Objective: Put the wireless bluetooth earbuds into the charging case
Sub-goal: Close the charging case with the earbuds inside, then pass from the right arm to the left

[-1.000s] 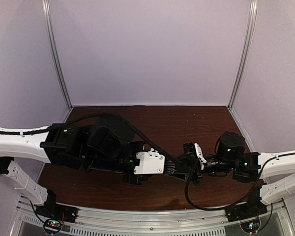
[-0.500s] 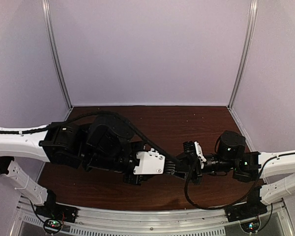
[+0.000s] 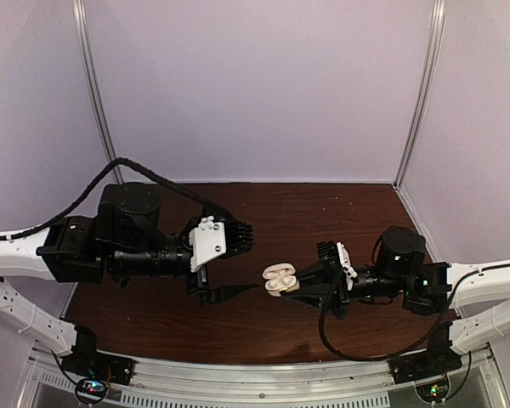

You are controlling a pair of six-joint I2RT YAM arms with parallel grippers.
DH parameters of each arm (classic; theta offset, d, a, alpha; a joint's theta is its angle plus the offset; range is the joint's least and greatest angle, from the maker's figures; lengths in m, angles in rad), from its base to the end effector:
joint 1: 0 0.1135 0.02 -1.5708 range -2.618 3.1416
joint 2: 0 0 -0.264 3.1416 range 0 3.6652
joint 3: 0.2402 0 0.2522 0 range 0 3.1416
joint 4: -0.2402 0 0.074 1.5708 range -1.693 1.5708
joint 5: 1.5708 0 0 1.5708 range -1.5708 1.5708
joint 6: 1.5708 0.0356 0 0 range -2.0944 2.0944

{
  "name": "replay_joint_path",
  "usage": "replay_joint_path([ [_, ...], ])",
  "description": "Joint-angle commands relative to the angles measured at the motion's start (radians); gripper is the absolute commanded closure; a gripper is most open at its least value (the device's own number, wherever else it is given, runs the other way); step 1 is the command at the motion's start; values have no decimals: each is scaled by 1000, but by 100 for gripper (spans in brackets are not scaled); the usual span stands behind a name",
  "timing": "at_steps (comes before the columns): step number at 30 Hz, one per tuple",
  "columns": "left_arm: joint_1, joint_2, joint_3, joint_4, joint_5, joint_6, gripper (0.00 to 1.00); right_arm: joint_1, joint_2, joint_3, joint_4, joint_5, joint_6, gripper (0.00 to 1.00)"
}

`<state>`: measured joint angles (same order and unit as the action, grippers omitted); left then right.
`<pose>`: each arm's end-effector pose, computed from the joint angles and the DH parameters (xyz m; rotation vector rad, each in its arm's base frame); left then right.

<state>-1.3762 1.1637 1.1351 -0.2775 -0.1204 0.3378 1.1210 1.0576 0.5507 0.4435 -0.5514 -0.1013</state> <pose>0.0557 -0.2605 0.3759 1.3936 1.3191 -0.5966 0.0866 0.2222 0.2704 -1.3557 1.1422 1.2079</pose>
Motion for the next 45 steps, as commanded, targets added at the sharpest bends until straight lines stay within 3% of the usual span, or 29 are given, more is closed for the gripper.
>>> replay_joint_path([
  [1, 29, 6, -38, 71, 52, -64, 6, 3, -10, 24, 33, 3, 28, 100],
  [8, 29, 62, -49, 59, 114, -39, 8, 4, 0, 54, 17, 3, 42, 100],
  [17, 17, 117, 7, 25, 241, 35, 29, 2, 18, 63, 28, 20, 71, 100],
  [26, -112, 186, 51, -32, 51, 142, 37, -16, 30, 51, 76, 46, 164, 100],
  [34, -119, 153, 11, 23, -144, 181, 33, -23, 39, 47, 127, 48, 263, 100],
  [41, -119, 165, -4, 32, -260, 232, 31, -24, 73, 87, 147, 68, 468, 100],
  [45, -119, 172, -5, 37, -281, 245, 37, -23, 77, 65, 221, 58, 574, 100],
])
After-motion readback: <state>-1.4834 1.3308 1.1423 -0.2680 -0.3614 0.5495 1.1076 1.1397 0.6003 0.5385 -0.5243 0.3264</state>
